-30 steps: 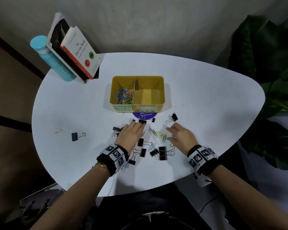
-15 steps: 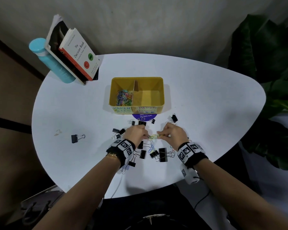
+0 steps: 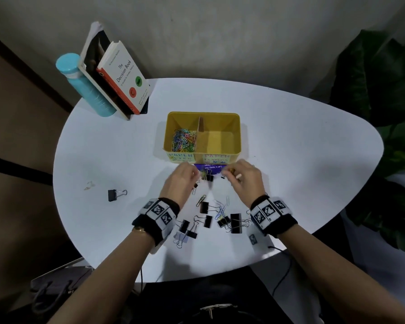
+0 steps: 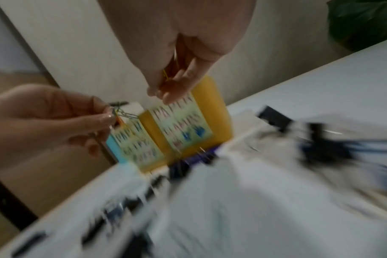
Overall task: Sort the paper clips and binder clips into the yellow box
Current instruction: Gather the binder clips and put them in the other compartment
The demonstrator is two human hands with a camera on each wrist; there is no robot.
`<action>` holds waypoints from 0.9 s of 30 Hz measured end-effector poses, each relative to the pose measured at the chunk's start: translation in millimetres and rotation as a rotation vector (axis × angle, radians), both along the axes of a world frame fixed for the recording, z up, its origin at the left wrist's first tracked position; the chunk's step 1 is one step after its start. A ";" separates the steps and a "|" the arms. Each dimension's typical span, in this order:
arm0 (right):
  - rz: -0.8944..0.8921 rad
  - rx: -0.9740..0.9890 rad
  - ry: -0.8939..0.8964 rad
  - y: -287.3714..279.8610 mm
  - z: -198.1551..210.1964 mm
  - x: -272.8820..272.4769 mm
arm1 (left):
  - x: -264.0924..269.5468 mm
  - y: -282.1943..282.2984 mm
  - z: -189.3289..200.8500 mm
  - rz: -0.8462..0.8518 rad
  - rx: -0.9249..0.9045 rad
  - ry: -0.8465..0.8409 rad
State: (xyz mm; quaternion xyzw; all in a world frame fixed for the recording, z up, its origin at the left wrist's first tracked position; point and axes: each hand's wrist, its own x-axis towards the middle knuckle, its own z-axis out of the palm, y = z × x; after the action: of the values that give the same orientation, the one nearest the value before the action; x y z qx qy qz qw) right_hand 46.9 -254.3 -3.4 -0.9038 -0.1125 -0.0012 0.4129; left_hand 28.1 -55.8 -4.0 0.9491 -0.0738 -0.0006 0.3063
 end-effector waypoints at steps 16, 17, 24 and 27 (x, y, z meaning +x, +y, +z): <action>0.104 -0.147 -0.143 36.3 30.3 43.0 | 46.7 41.3 36.9 0.145 -0.045 -0.187; 0.154 -0.185 -0.153 25.9 22.9 32.3 | 29.3 38.3 30.1 0.095 -0.017 -0.175; 0.414 -0.506 -0.050 12.1 -29.2 4.6 | -27.1 22.1 -32.5 -0.384 0.384 0.171; 0.489 -0.614 -0.046 17.3 -36.5 4.4 | -34.9 26.4 -34.2 -0.403 0.401 0.153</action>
State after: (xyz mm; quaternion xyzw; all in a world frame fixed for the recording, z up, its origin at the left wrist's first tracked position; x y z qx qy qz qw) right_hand 51.3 -237.0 -40.0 -0.9315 -0.3288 0.1108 0.1089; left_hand -6.8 -29.4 -38.2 0.9540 -0.2360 -0.1479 0.1109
